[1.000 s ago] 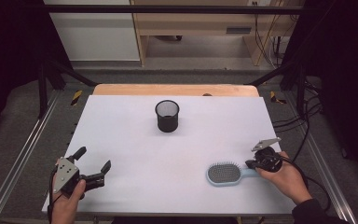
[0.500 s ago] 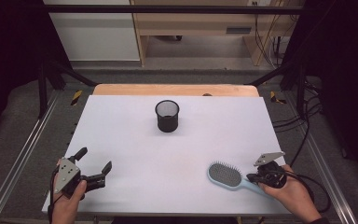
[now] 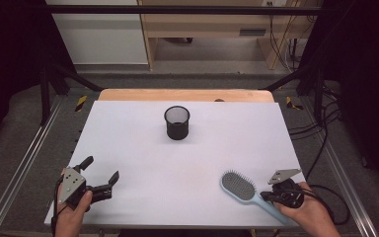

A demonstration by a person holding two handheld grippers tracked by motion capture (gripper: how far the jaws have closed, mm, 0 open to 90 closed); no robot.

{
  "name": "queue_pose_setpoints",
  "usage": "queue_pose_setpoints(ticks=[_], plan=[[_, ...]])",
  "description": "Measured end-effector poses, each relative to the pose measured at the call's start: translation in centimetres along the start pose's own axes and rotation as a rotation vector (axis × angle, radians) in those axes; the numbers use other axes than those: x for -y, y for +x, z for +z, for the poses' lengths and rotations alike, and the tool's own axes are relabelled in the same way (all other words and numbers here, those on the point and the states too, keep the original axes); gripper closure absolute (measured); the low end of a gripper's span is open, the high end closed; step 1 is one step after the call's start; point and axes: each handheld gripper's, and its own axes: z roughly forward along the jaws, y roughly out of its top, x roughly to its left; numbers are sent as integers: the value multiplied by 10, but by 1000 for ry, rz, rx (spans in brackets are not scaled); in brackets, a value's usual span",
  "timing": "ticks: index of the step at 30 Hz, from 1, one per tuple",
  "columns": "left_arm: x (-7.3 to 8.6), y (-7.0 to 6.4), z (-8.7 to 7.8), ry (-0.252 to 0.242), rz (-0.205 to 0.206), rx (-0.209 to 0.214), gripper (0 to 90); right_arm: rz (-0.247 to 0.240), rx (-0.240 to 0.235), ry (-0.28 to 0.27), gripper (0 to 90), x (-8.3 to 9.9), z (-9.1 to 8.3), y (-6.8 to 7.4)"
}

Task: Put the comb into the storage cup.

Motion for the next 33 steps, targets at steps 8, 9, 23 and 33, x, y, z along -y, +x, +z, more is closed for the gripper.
queue_pose_setpoints(ticks=[8, 9, 23, 33], plan=[[0, -2, 0, 6, 14, 6, 13, 2, 3, -10, 900, 2, -2, 3], [0, -1, 0, 6, 14, 6, 13, 2, 4, -12, 900, 2, -2, 3], [0, -2, 0, 13, 13, 11, 13, 25, 34, -49, 897, 9, -9, 5], [0, -1, 0, 10, 12, 6, 15, 39, 43, -124, 516, 10, -22, 13]])
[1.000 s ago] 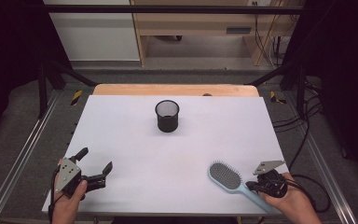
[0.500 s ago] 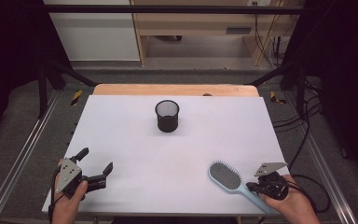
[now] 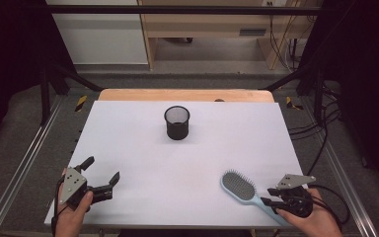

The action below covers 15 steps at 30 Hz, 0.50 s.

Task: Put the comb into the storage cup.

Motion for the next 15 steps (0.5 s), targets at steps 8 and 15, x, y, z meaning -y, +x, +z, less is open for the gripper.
queue_pose_setpoints(ticks=[8, 15], plan=[[0, 0, 0, -2, -1, 2, 15, 8, 7, 47, 162, -5, 7, 10], [0, 0, 0, -4, -2, 5, 15, 19, 11, 109, 95, -9, 22, 13]])
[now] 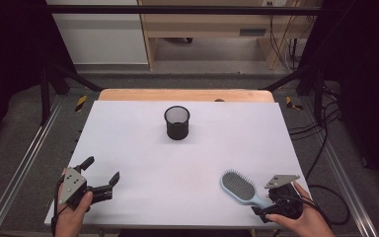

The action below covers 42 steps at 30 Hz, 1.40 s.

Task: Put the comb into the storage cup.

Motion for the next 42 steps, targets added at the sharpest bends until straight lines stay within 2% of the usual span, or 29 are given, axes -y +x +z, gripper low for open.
queue_pose_setpoints(ticks=[2, 9, 15, 18, 19, 26, 35, 40, 42], plan=[[0, 0, 0, 0, -1, 0, 15, -3, 2, 21, 64, -1, 5, 2], [0, 0, 0, -2, 3, 3, 14, -22, -22, 45, 101, -3, 11, 4], [0, -1, 0, 1, 5, 5, 15, -31, -26, 56, 313, -6, 14, 5], [0, -1, 0, -1, 4, 4, 15, -32, -26, 68, 362, -7, 15, 6], [0, 0, 0, -1, 3, 3, 15, -38, -32, 77, 421, -7, 16, 6], [0, -1, 0, 2, 6, 3, 15, -66, -27, 64, 577, -5, 15, 7], [0, -1, 0, 2, 6, 4, 15, -79, -20, 60, 689, -4, 15, 10], [0, -1, 0, 0, 4, 3, 15, -82, -14, 58, 697, -4, 14, 12], [0, 0, 0, 1, 4, 2, 15, -75, -16, 40, 697, -4, 13, 11]])
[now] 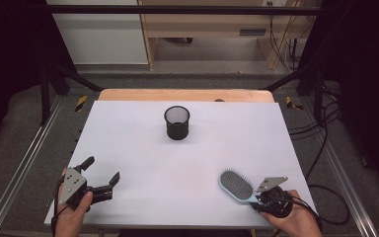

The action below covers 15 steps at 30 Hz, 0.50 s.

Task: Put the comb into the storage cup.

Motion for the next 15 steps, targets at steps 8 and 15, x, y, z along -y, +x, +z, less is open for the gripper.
queue_pose_setpoints(ticks=[8, 15], plan=[[0, -1, 1, 2, 3, 5, 15, 5, -18, -127, 697, -18, -1, -5], [-1, -2, 1, -3, 7, 14, 15, 38, 7, -255, 698, -50, 8, -19]])
